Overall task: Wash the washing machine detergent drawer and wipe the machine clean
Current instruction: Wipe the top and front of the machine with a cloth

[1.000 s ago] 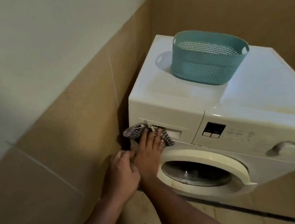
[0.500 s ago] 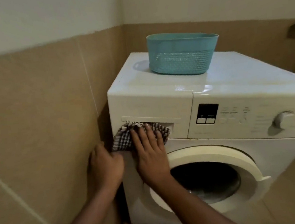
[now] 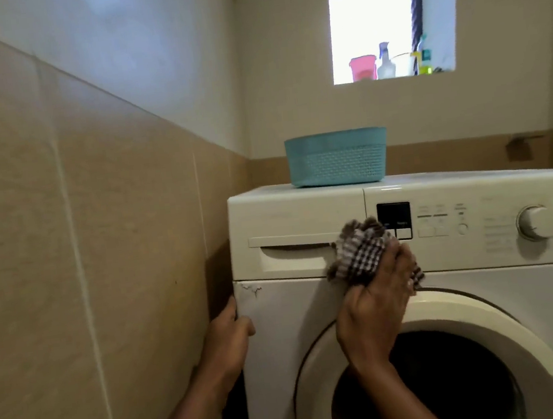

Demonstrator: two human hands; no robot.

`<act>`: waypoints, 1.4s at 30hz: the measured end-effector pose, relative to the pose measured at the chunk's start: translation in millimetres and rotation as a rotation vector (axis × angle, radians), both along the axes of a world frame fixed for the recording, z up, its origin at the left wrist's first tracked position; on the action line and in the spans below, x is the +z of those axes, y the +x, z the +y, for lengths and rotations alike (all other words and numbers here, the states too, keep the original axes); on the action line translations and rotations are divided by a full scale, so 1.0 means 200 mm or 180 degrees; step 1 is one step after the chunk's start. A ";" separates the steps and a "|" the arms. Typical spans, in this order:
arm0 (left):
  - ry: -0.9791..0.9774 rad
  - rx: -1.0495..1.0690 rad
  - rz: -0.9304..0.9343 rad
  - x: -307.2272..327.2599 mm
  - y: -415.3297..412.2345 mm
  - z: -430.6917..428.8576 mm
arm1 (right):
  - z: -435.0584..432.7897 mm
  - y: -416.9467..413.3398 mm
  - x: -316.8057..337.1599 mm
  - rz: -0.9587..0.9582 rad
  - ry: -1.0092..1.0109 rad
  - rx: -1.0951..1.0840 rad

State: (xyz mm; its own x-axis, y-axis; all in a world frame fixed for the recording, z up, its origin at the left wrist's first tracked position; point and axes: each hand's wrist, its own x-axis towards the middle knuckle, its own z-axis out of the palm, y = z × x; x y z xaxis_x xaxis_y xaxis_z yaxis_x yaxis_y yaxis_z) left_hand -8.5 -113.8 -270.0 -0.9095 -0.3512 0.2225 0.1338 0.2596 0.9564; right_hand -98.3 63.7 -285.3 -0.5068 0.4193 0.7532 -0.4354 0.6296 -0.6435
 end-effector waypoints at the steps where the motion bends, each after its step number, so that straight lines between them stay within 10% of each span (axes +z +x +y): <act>1: 0.0097 -0.0035 -0.0008 0.00 -0.01 -0.01 | -0.02 0.00 0.04 -0.0102 0.0003 -0.0072; 6: 0.0985 -0.0135 -0.0069 0.04 0.01 0.00 | -0.24 0.04 -0.02 0.0312 0.2521 0.0038; 12: 0.1792 -0.0213 0.0023 0.05 0.05 0.02 | -0.45 -0.03 0.14 0.0846 0.3602 0.0091; 23: 0.1326 -0.0312 0.0135 0.06 0.01 0.04 | 0.04 -0.12 0.44 0.0075 0.1718 -0.0648; 30: 0.1382 -0.0496 0.0198 0.08 0.02 0.07 | 0.30 -0.09 0.16 0.0318 0.2794 -0.0631; 37: -0.1092 0.0250 -0.0506 0.00 0.04 0.16 | 0.62 -0.08 0.03 -0.0143 0.2351 -0.0654; 42: -0.2665 0.0672 0.0627 0.24 0.05 0.46 | 0.50 -0.12 0.37 -0.0498 0.1363 -0.0508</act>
State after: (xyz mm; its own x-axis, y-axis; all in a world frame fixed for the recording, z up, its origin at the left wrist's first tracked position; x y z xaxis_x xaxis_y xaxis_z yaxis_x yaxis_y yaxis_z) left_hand 1.1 -21.5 -221.2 -0.7622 -0.1591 0.6275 0.1462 0.9020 0.4062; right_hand -123.2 163.7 -211.9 -0.5823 0.1699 0.7950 -0.2305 0.9033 -0.3618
